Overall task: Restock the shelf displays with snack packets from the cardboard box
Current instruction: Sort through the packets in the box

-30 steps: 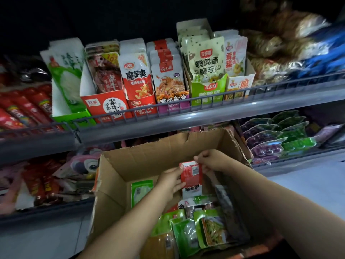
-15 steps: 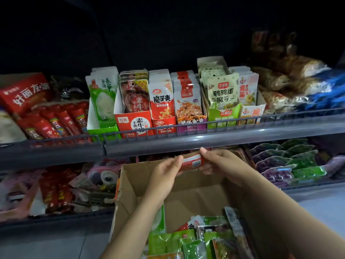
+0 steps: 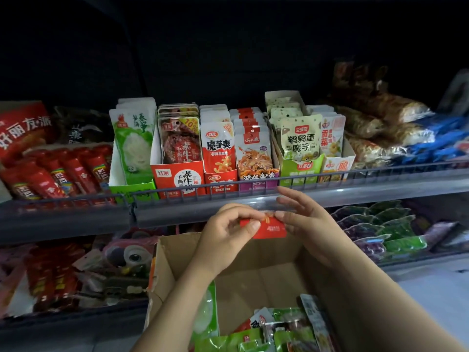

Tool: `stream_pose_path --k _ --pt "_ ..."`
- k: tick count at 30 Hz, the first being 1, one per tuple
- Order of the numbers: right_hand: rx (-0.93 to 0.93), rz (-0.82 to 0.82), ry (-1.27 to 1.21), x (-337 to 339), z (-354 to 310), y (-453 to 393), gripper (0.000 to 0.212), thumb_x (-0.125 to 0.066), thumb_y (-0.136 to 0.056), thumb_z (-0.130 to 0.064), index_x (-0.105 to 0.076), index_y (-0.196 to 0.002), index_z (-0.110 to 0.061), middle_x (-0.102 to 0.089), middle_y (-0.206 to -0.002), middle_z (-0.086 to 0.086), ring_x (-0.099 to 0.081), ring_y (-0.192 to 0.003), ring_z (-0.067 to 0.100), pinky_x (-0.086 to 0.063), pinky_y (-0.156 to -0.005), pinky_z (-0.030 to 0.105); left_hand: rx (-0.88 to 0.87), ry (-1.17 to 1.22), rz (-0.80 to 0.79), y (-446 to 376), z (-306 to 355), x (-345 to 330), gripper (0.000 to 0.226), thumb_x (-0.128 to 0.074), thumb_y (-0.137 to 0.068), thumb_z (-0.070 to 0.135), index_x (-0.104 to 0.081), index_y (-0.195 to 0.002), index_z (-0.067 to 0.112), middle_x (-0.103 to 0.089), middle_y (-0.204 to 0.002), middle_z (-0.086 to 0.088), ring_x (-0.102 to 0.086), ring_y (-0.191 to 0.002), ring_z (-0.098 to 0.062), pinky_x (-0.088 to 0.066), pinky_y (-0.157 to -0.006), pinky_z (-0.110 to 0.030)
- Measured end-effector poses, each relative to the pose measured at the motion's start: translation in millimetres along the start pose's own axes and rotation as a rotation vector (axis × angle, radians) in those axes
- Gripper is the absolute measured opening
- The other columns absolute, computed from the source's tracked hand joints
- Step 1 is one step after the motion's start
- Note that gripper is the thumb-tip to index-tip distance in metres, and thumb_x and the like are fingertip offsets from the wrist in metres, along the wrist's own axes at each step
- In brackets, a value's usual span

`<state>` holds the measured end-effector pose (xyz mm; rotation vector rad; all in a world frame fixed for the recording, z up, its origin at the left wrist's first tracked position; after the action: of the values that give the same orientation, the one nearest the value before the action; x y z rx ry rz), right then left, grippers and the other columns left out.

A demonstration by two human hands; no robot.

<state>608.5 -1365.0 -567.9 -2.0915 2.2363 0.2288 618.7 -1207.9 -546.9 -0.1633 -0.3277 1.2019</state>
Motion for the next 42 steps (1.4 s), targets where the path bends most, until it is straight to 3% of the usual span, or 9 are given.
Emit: stream_pose_path --k 6,10,15,19,23,27,33,37,42 --pt "-0.157 0.059 -0.271 -5 9 4 0.058 -0.062 -0.079 0.004 -0.045 -0.133 -0.011 -0.057 -0.122 0.025 -0.066 -0.087 0.026 -0.052 -0.083 0.036 -0.02 0.025 -0.044 -3 9 2 0.017 -0.064 -0.084 0.022 -0.07 -0.093 0.035 -0.063 -0.1 0.017 -0.059 -0.103 -0.004 -0.051 -0.079 -0.02" --pt "-0.193 0.106 -0.301 -11 10 0 0.062 -0.064 -0.076 0.0 -0.042 -0.134 -0.002 -0.067 -0.101 0.019 -0.064 -0.083 0.025 -0.053 -0.078 0.036 -0.076 -0.088 -0.074 -4 15 4 0.025 -0.063 -0.088 0.018 -0.067 -0.095 0.041 -0.058 -0.101 0.022 -0.056 -0.105 -0.001 -0.049 -0.081 -0.015" --pt "-0.112 0.152 -0.195 -23 4 -11 0.063 -0.063 -0.083 0.003 -0.037 -0.139 -0.011 -0.069 -0.093 0.013 -0.067 -0.08 0.024 -0.054 -0.076 0.04 -0.181 -0.287 0.064 -5 21 19 0.04 -0.06 -0.09 0.009 -0.059 -0.104 0.046 -0.048 -0.116 0.024 -0.047 -0.115 0.004 -0.043 -0.089 -0.01" --pt "0.055 0.16 -0.078 -37 -15 -21 0.071 -0.061 -0.084 0.006 -0.029 -0.141 -0.022 -0.063 -0.09 0.01 -0.064 -0.082 0.022 -0.053 -0.075 0.04 -0.054 -0.04 0.247 -10 5 42 0.045 -0.062 -0.088 0.003 -0.053 -0.113 0.04 -0.052 -0.121 0.014 -0.057 -0.11 0.002 -0.051 -0.084 -0.016" --pt "0.122 0.087 0.097 -57 -33 -30 0.04 -0.064 -0.085 -0.004 -0.052 -0.12 -0.019 -0.069 -0.098 0.005 -0.069 -0.09 0.021 -0.057 -0.074 0.033 0.084 0.099 0.371 -14 -10 61 0.04 -0.068 -0.082 0.001 -0.058 -0.102 0.034 -0.064 -0.098 0.014 -0.063 -0.082 0.009 -0.049 -0.071 -0.01" --pt "0.17 0.1 0.216 -62 -50 -45 0.014 -0.065 -0.086 -0.012 -0.061 -0.098 -0.018 -0.071 -0.099 0.01 -0.069 -0.093 0.024 -0.054 -0.088 0.045 0.038 0.033 0.411 -14 -3 69 0.035 -0.065 -0.086 0.003 -0.06 -0.109 0.028 -0.063 -0.102 0.016 -0.061 -0.088 0.009 -0.049 -0.075 -0.009" --pt "0.326 0.192 0.388 -63 -91 -73 0.008 -0.066 -0.087 -0.02 -0.06 -0.093 -0.02 -0.067 -0.095 0.009 -0.065 -0.089 0.025 -0.054 -0.078 0.038 -0.142 -0.592 0.441 -13 11 79 0.041 -0.057 -0.092 0.019 -0.052 -0.132 0.027 -0.034 -0.142 0.019 -0.025 -0.134 0.003 -0.015 -0.114 -0.022" --pt "0.427 0.226 0.451 -76 -118 -88 0.011 -0.064 -0.089 -0.022 -0.059 -0.098 -0.022 -0.068 -0.098 0.004 -0.065 -0.088 0.019 -0.054 -0.071 0.03 -0.081 -0.748 0.309 -19 1 75 0.057 -0.05 -0.095 0.026 -0.026 -0.146 0.033 -0.001 -0.157 0.014 0.006 -0.143 0.0 0.011 -0.115 -0.024" --pt "0.489 0.202 0.515 -93 -128 -105 0.017 -0.063 -0.089 -0.018 -0.056 -0.104 -0.019 -0.067 -0.098 0.0 -0.065 -0.085 0.015 -0.054 -0.071 0.026 0.014 -0.845 0.229 -23 -16 72 0.061 -0.044 -0.097 0.032 -0.013 -0.149 0.033 0.015 -0.155 0.014 0.017 -0.142 -0.002 0.014 -0.117 -0.034"
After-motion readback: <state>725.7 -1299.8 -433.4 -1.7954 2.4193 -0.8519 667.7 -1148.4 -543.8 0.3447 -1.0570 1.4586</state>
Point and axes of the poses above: each hand's wrist, its own y-axis away from the middle knuckle, its own x-axis out of the back of the hand, z = x × y, the point moved 9 cm from there along -y, towards the middle knuckle
